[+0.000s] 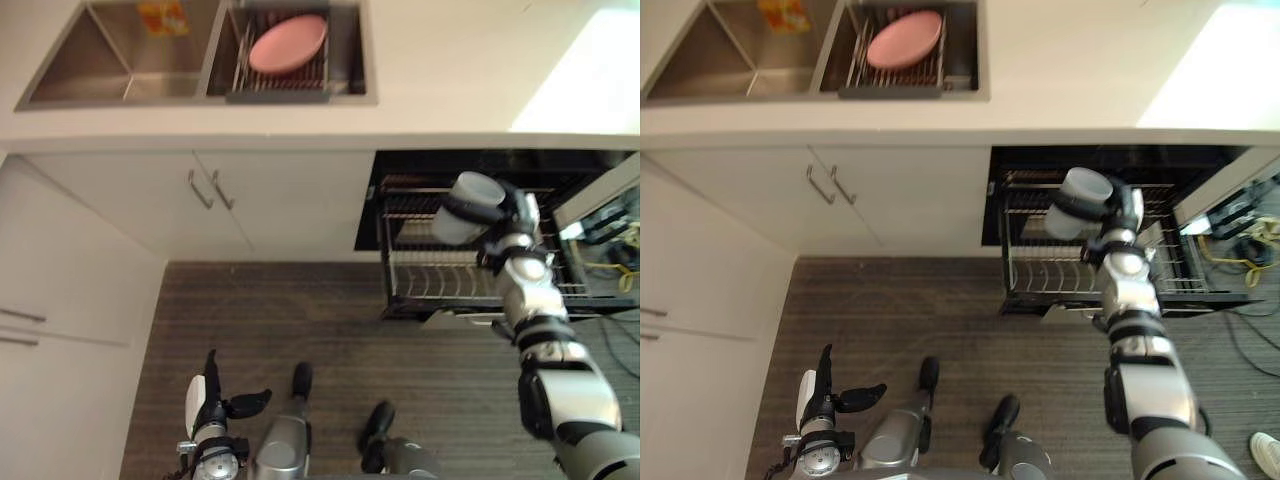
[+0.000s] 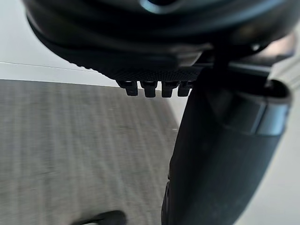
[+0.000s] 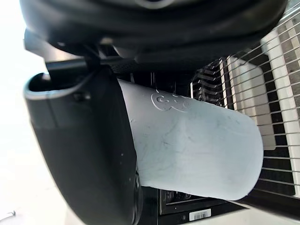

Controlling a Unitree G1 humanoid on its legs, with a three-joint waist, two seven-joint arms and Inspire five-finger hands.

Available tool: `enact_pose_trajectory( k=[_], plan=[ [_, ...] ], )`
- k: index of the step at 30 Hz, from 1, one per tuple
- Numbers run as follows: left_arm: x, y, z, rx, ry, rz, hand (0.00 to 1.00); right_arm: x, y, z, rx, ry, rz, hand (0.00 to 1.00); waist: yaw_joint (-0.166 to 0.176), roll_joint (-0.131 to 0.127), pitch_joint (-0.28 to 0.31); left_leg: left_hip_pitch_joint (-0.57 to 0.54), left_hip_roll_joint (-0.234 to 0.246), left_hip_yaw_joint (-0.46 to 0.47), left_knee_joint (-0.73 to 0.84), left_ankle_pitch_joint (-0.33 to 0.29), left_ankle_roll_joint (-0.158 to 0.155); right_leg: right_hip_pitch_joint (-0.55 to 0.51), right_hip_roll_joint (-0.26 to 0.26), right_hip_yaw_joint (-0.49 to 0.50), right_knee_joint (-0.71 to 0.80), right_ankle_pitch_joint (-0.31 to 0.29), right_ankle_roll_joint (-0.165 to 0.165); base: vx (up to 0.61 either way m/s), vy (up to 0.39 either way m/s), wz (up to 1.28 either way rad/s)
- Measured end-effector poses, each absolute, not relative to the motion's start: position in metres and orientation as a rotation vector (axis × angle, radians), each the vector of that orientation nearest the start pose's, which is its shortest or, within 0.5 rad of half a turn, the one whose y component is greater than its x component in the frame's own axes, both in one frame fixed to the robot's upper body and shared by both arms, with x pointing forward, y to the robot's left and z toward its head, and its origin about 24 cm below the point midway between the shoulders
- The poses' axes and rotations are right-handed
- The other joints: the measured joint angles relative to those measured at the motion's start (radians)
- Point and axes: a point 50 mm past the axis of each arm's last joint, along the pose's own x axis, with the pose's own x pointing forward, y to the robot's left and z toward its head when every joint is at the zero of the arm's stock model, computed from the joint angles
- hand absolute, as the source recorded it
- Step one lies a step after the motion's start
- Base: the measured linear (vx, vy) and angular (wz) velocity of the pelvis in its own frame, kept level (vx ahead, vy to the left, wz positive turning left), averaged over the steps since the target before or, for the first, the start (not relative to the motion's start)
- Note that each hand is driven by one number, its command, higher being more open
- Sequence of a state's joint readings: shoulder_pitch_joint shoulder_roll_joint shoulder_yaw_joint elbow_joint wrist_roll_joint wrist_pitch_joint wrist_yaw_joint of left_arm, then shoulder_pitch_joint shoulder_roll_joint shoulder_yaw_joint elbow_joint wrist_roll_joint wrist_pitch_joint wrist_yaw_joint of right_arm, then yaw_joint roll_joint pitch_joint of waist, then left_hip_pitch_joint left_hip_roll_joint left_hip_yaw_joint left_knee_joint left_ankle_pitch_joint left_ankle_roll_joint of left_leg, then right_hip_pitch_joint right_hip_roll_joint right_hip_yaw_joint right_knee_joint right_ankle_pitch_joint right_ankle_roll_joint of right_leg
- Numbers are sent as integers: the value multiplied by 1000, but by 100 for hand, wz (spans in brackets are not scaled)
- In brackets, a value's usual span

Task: Walk over to the sink, pick up the cup, carry it to the dishwasher, place the cup inside the dishwasher, then close the dishwasher door

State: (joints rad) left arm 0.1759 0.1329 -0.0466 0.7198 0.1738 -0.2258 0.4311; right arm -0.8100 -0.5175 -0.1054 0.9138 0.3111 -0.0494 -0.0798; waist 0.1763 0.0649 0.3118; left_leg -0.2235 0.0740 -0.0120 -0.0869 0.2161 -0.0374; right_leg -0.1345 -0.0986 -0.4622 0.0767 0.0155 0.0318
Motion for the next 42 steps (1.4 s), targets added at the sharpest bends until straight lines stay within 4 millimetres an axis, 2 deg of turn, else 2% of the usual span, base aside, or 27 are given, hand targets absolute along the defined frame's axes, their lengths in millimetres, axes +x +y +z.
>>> enact_pose_trajectory(
  k=[5, 6, 11, 19, 25, 26, 30, 36, 42],
  plan=[
    [139, 206, -112, 392, 595, 335, 100, 385, -292, 157, -60, -28, -324, 0, 14, 18, 52, -32, -15, -20, 0, 4, 2, -34, -20, -20, 33, -20, 7, 60, -18, 16],
    [139, 205, -112, 382, 595, 326, 100, 386, -296, 161, -94, -12, -318, 0, 17, 31, 67, -41, -21, -29, 0, 5, 4, -47, -30, -28, 53, -30, 9, 27, -9, 16],
    [141, 203, -112, 356, 598, 286, 100, 389, -302, 175, -157, 26, -315, 0, 29, 59, 107, -80, -29, -43, 0, 15, 9, -102, -52, -38, 115, -58, 9, 7, -25, 11],
    [147, 202, -109, 311, 584, 263, 100, 389, -315, 198, -244, 39, -367, 0, 28, 93, 130, -127, -45, -59, 1, 28, 8, -188, -96, -44, 233, -114, 6, -5, -52, 8],
    [146, 199, -110, 316, 600, 220, 100, 390, -317, 198, -290, 91, -382, 0, 29, 102, 136, -155, -46, -58, 2, 33, 3, -240, -110, -39, 291, -143, -3, -5, -90, 1],
    [147, 198, -110, 315, 604, 212, 100, 390, -318, 198, -298, 99, -385, 100, 29, 105, 139, -155, -46, -58, 2, 33, 3, -241, -111, -39, 294, -145, -4, -12, -98, 0],
    [151, 197, -110, 317, 599, 204, 100, 389, -321, 205, -285, 95, -373, 100, 29, 116, 145, -160, -46, -56, 3, 35, 1, -256, -116, -35, 319, -158, -9, -15, -74, 0],
    [156, 193, -105, 316, 572, 185, 100, 390, -319, 206, -229, 81, -363, 100, 29, 116, 146, -160, -45, -57, 3, 36, -2, -263, -120, -35, 339, -170, -12, -15, -71, 1],
    [160, 192, -103, 315, 554, 183, 100, 393, -315, 215, -159, 44, -325, 100, 26, 113, 149, -130, -42, -53, 2, 36, -3, -232, -115, -34, 334, -170, -12, -10, -59, -1]
  ],
)
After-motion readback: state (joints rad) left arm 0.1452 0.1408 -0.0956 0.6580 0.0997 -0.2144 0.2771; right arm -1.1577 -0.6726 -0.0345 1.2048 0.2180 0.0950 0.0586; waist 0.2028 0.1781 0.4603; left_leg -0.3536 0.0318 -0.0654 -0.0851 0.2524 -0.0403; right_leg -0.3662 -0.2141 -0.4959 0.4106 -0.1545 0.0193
